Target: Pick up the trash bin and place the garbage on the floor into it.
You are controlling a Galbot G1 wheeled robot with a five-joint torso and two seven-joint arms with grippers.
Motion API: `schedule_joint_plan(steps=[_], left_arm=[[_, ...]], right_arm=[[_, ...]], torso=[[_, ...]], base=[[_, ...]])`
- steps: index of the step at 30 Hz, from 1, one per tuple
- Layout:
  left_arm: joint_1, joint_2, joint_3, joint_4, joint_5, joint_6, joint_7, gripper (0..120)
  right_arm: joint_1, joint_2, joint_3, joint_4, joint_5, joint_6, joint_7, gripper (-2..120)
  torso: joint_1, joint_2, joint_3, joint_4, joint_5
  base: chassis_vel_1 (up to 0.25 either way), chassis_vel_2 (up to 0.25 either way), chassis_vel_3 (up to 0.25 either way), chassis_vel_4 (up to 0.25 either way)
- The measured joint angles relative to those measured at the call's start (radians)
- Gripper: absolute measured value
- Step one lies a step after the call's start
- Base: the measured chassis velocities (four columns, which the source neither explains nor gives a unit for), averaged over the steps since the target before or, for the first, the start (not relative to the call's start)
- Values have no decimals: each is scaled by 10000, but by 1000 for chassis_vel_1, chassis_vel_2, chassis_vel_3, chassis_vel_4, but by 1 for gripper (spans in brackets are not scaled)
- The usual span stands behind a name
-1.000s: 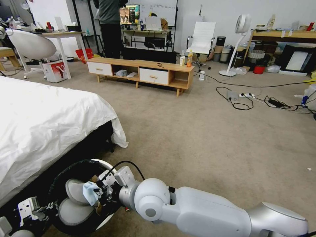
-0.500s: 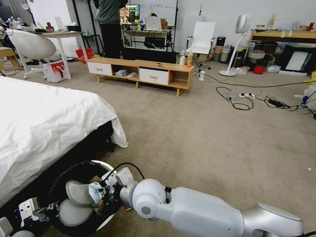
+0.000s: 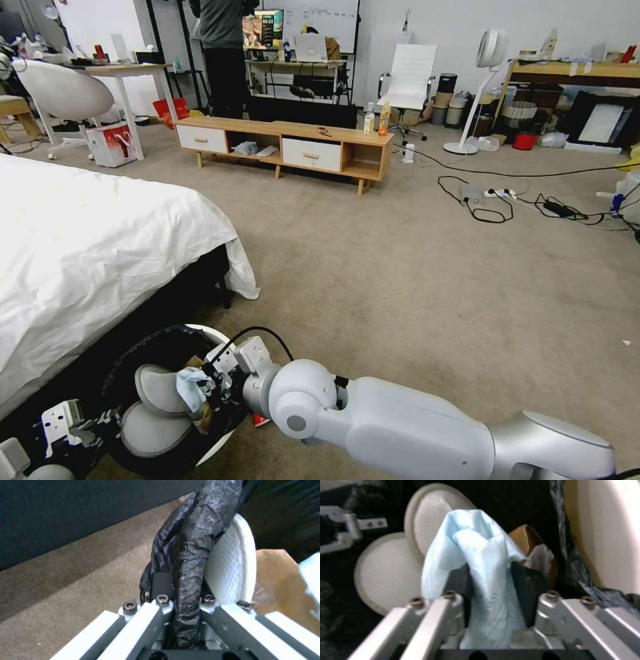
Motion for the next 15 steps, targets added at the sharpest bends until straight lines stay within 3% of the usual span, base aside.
schedule_joint_plan(steps=[15], left_arm=[[53, -22, 16, 7, 32, 0, 7, 1]], right_arm=[[39, -136, 174, 586, 282, -132, 325, 88]], torso=[[0, 0, 0, 0, 0]], base=[[0, 0, 0, 0]])
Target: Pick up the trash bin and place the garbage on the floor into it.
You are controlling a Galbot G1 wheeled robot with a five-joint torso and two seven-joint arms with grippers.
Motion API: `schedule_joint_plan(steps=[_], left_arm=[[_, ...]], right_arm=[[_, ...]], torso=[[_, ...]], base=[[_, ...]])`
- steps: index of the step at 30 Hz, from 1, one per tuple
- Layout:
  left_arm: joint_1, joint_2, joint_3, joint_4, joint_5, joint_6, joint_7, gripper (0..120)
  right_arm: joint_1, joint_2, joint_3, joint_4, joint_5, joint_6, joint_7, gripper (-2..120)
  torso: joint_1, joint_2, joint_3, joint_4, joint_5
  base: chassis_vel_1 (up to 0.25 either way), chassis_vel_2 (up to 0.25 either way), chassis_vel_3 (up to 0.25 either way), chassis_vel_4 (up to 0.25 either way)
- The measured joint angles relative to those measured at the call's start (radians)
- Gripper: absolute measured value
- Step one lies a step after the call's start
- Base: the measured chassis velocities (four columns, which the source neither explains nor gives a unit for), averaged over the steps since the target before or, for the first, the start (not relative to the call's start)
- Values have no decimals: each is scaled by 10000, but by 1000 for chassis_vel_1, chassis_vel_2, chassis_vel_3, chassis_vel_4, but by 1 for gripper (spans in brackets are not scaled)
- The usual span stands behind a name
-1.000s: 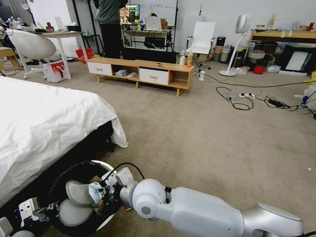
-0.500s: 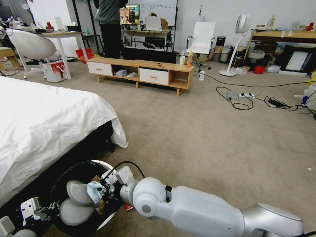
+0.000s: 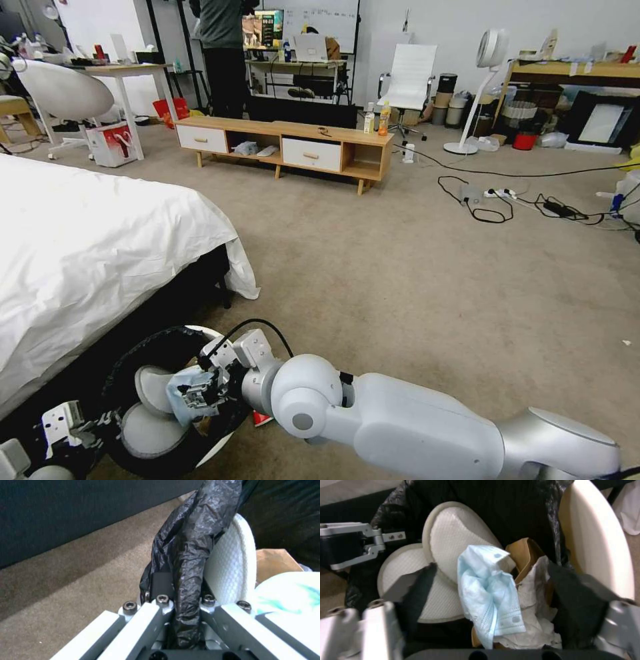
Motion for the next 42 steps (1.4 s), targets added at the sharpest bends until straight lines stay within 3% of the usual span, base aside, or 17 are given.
schedule_joint_plan(steps=[4, 19, 24, 33, 35, 38, 41, 42], left_arm=[[18, -12, 22, -29, 7, 0, 4, 1], [61, -61, 37, -14, 100, 0, 33, 1], [70, -61, 11, 29, 115, 0, 33, 1], [131, -65, -35, -13, 128, 0, 33, 1], [143, -67, -97, -27, 128, 0, 33, 1], [151, -60, -116, -27, 128, 0, 38, 1], [180, -76, -155, -37, 128, 0, 78, 1], [180, -76, -155, -37, 128, 0, 78, 1]], right_arm=[[-8, -34, 50, 167, 60, -35, 86, 99], [44, -282, 814, 1204, 462, -112, 255, 100], [58, -643, 1337, 1849, 646, -113, 258, 100], [-763, -2196, 3130, 2858, 767, 186, -47, 100], [-1363, -2832, 3979, 3282, 550, 707, -428, 100], [-1517, -3001, 4181, 3394, 366, 1016, -573, 100], [-2194, -3490, 5002, 3706, -933, 2480, -1198, 100], [-2194, -3490, 5002, 3706, -933, 2480, -1198, 100]], torso=[[0, 0, 0, 0, 0], [0, 0, 0, 1, 0], [0, 0, 0, 1, 0], [0, 0, 0, -1, 3], [0, 0, 0, -4, 3], [0, 0, 0, -3, 4], [0, 0, -1, 3, 2], [0, 0, -1, 3, 2]], base=[[0, 0, 0, 0], [0, 0, 0, 0], [0, 0, 0, 0], [0, 0, 0, 0], [0, 0, 0, 0], [0, 0, 0, 0], [0, 0, 0, 0], [0, 0, 0, 0]])
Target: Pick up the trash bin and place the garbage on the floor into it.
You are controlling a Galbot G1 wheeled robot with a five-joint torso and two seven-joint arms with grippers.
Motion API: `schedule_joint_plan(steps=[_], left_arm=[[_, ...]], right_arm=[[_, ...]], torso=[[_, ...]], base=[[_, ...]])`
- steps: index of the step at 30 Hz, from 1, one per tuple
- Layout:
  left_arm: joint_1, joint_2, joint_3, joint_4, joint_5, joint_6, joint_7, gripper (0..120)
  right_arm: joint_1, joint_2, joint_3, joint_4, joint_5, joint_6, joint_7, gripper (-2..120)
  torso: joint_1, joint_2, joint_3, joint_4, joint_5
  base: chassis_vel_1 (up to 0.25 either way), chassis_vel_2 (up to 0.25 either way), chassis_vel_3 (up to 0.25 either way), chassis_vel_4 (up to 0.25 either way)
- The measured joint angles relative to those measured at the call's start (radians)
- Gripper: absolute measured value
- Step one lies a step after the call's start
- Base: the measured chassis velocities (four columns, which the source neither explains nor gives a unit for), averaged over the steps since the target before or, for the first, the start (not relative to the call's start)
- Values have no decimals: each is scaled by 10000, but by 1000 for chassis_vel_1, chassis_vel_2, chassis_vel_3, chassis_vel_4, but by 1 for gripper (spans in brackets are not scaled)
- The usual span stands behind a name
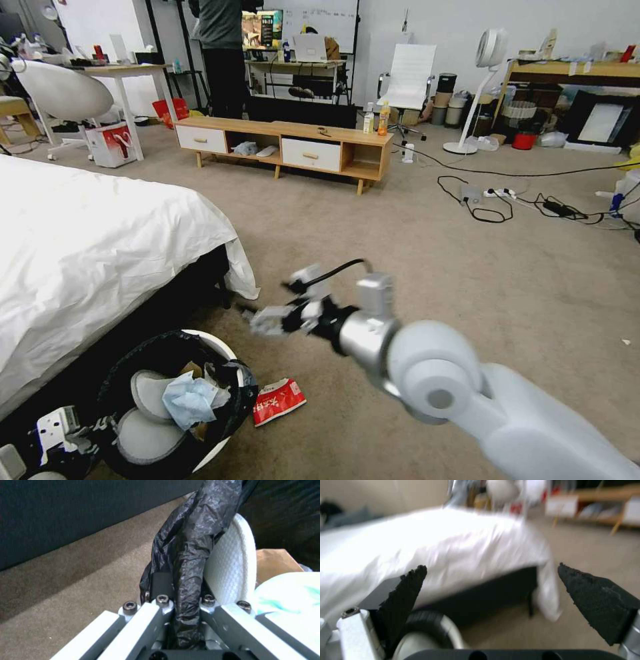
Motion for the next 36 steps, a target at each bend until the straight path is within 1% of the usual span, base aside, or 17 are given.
schedule_joint_plan(steps=[2, 3, 5, 6, 11, 12, 16, 18, 19, 20, 22, 23, 28, 31, 33, 34, 36], left_arm=[[31, -19, 0, -19, 10, 0, 41, 1], [31, -19, 0, -19, 10, 0, 41, 1], [38, -33, -10, -55, 11, 0, 61, 1], [38, -33, -10, -55, 11, 0, 61, 1], [23, -100, -30, -90, 1, 0, 88, 1], [23, -100, -30, -90, 1, 0, 88, 1], [188, -312, -250, -292, 7, 0, 157, 1], [217, -346, -292, -349, 16, 0, 158, 1], [246, -382, -324, -412, 41, 0, 166, 1], [246, -382, -324, -412, 41, 0, 166, 1], [292, -442, -345, -515, 68, 0, 173, 1], [292, -442, -345, -515, 68, 0, 173, 1], [278, -476, -201, -503, 166, 0, 194, 1], [270, -490, -127, -466, 236, 0, 223, 1], [251, -510, -53, -449, 283, 0, 234, 1], [251, -510, -53, -449, 283, 0, 234, 1], [234, -544, 53, -438, 359, 0, 273, 1]], right_arm=[[-512, -232, 755, 102, -695, 637, -258, 100], [-512, -232, 755, 102, -695, 637, -258, 100], [-1234, -539, 2023, 197, -1359, 1336, -613, 100], [-1234, -539, 2023, 197, -1359, 1336, -613, 100], [-2510, -711, 3969, 362, -2019, 2124, -698, 100], [-2510, -711, 3969, 362, -2019, 2124, -698, 100], [-3235, -390, 4857, 352, -2904, 2630, -682, 100], [-3464, -305, 5081, 351, -3231, 2744, -689, 100], [-3759, -225, 5338, 349, -3740, 2895, -735, 100], [-3759, -225, 5338, 349, -3740, 2895, -735, 100], [-4648, -83, 6032, 438, -4993, 3166, -879, 100], [-4648, -83, 6032, 438, -4993, 3166, -879, 100], [-6628, 219, 7201, 778, -6708, 3615, -997, 100], [-7210, 423, 7346, 848, -7274, 3741, -962, 100], [-7804, 799, 7415, 927, -7961, 3837, -907, 100], [-7804, 799, 7415, 927, -7961, 3837, -907, 100], [-8357, 1295, 7448, 997, -8753, 3985, -891, 100]], torso=[[0, 0, 0, -2, 1], [0, 0, 0, -2, 1], [0, 1, 0, -3, -1], [0, 1, 0, -3, -1], [0, 0, 0, -9, -2], [0, 0, 0, -9, -2], [0, 0, 0, 4, -2], [0, 1, 0, 3, -2], [0, 1, 0, 2, -1], [0, 1, 0, 2, -1], [0, 1, 0, -3, -1], [0, 1, 0, -3, -1], [0, 1, 0, -7, -1], [0, 1, 0, -6, -2], [0, 1, 0, -3, -2], [0, 1, 0, -3, -2], [0, 1, 0, -3, -2]], base=[[0, 0, 0, 0], [0, 0, 0, 0], [0, 0, 0, 0], [0, 0, 0, 0], [0, 0, 0, 0], [0, 0, 0, 0], [0, 0, 0, 0], [0, 0, 0, 0], [0, 0, 0, 0], [0, 0, 0, 0], [0, 0, 0, 0], [0, 0, 0, 0], [0, 0, 0, 0], [0, 0, 0, 0], [0, 0, 0, 0], [0, 0, 0, 0], [0, 0, 0, 0]])
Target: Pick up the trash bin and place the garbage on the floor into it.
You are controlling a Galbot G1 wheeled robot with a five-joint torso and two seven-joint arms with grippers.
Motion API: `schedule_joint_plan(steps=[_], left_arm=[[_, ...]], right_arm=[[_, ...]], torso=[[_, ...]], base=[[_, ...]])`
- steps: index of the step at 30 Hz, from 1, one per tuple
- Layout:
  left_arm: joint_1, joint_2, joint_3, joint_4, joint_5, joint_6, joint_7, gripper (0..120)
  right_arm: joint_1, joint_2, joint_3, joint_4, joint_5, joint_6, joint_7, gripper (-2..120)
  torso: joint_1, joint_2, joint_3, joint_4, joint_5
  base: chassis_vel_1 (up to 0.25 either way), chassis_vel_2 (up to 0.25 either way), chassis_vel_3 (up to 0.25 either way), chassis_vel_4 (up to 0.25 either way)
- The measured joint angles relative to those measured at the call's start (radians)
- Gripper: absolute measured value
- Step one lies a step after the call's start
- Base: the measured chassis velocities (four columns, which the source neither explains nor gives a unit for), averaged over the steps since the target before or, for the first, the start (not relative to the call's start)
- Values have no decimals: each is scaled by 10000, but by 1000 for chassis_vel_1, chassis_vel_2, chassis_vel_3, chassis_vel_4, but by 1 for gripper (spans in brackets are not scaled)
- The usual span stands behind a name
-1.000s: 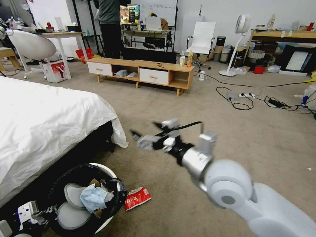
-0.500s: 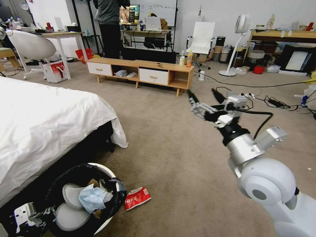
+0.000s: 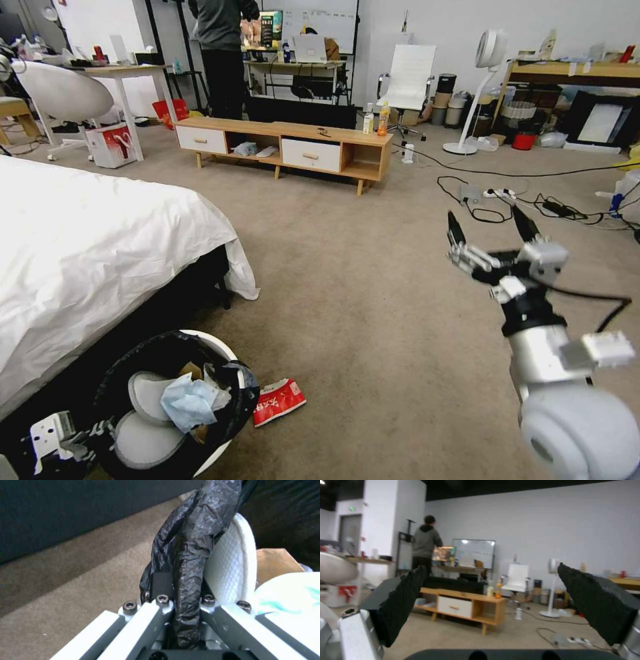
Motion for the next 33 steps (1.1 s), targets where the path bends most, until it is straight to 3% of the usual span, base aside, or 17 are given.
schedule_joint_plan(steps=[6, 14, 33], left_arm=[[-50, -64, 159, 29, 125, 0, 59, 1], [21, -141, 298, -40, 286, 0, 147, 1], [174, -269, 202, -278, 230, 0, 168, 1]], right_arm=[[-989, 742, 176, 4, -1431, 650, -120, 100], [-1446, 1879, 273, 4, -2139, 796, -61, 100], [-1256, 1378, 826, -178, -1568, 679, -103, 100]], torso=[[0, -1, 0, 0, -1], [0, 0, 0, 0, -2], [0, 0, 1, -1, 0]], base=[[0, 0, 0, 0], [0, 0, 0, 0], [0, 0, 0, 0]])
